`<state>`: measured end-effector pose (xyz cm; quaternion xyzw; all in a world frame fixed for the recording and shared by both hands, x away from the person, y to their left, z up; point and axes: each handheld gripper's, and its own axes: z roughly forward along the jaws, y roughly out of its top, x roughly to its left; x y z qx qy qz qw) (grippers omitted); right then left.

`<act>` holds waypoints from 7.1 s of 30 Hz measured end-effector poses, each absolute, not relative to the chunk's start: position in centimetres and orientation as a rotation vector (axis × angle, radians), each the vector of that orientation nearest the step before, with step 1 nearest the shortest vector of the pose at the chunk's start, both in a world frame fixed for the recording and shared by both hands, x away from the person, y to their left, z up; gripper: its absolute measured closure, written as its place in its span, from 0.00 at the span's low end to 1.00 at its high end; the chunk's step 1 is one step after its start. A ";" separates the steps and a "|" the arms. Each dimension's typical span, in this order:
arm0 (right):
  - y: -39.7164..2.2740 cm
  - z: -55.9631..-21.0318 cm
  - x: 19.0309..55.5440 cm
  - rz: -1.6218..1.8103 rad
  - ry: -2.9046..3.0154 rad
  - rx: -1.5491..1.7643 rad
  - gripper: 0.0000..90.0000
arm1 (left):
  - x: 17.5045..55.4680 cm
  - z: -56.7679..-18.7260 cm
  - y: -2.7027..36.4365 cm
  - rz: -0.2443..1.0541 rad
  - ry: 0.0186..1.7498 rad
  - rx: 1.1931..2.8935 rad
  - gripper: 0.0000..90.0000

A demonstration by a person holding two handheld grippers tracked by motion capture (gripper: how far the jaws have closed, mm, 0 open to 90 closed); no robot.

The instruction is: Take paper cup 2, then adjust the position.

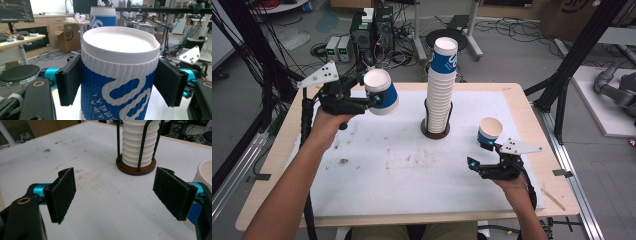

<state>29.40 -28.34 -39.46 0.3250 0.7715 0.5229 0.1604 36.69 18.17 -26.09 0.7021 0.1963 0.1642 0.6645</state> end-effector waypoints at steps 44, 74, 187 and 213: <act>-25.7 -39.5 29.9 1.624 2.277 0.857 0.21 | 32.8 -36.0 18.4 0.266 0.451 1.621 0.31; -17.8 -39.3 30.9 1.781 2.471 0.478 0.21 | 31.3 -37.3 12.0 0.088 0.263 1.660 0.31; -14.0 -35.4 32.8 1.034 2.905 0.104 0.34 | 33.5 -33.3 10.2 -0.101 0.173 2.184 0.33; -18.2 -35.9 32.6 1.610 2.642 0.397 0.21 | 33.6 -35.7 13.5 -0.024 0.207 1.917 0.34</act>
